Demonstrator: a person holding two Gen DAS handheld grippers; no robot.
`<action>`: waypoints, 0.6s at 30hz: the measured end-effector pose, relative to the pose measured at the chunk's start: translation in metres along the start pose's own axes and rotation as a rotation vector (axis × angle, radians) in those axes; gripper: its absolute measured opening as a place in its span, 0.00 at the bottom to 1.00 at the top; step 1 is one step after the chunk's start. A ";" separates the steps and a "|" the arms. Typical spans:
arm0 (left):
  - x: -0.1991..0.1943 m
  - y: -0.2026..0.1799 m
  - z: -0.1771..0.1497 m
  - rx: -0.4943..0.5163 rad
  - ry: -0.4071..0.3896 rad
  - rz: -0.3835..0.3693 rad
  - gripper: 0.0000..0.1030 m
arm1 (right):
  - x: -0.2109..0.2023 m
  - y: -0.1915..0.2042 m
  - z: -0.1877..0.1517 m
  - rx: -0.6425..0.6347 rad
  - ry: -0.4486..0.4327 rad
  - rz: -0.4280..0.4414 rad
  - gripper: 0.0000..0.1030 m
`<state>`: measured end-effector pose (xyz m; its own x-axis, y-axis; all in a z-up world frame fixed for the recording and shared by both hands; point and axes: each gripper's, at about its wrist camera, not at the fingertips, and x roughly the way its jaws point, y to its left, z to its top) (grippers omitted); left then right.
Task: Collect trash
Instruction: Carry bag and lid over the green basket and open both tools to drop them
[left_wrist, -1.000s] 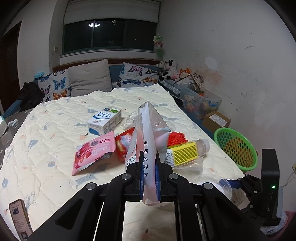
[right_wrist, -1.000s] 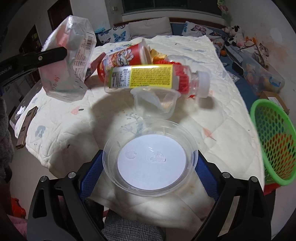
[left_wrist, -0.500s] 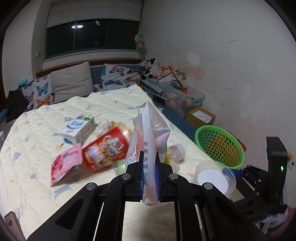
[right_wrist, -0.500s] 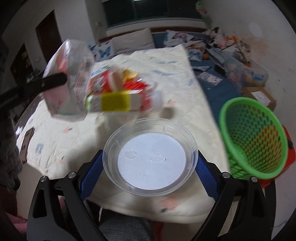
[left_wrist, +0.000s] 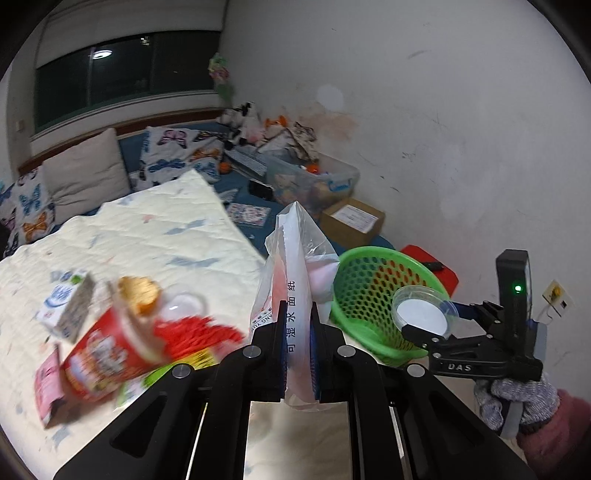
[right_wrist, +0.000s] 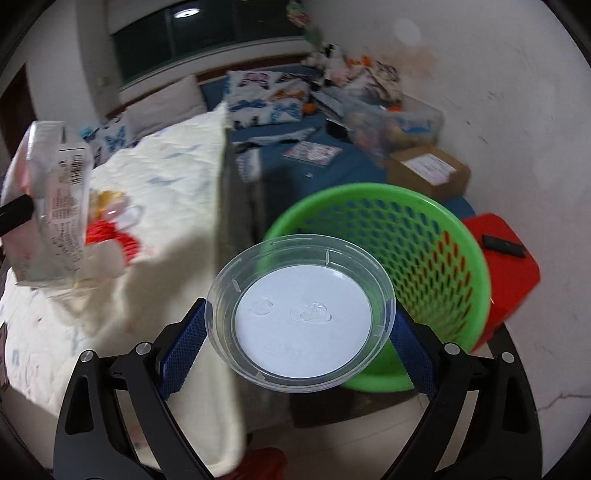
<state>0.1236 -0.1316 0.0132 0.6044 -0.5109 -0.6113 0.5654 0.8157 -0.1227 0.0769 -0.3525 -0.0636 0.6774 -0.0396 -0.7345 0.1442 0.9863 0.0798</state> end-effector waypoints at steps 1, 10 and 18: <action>0.009 -0.005 0.004 0.005 0.009 -0.009 0.09 | 0.003 -0.005 0.000 0.007 0.005 -0.008 0.90; 0.053 -0.039 0.022 0.044 0.061 -0.057 0.09 | 0.035 -0.039 -0.001 0.065 0.060 -0.025 0.91; 0.090 -0.062 0.029 0.048 0.127 -0.104 0.09 | 0.045 -0.053 -0.002 0.086 0.083 -0.019 0.91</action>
<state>0.1596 -0.2359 -0.0120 0.4674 -0.5510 -0.6913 0.6494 0.7446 -0.1544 0.0978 -0.4063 -0.1022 0.6128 -0.0409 -0.7892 0.2199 0.9680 0.1206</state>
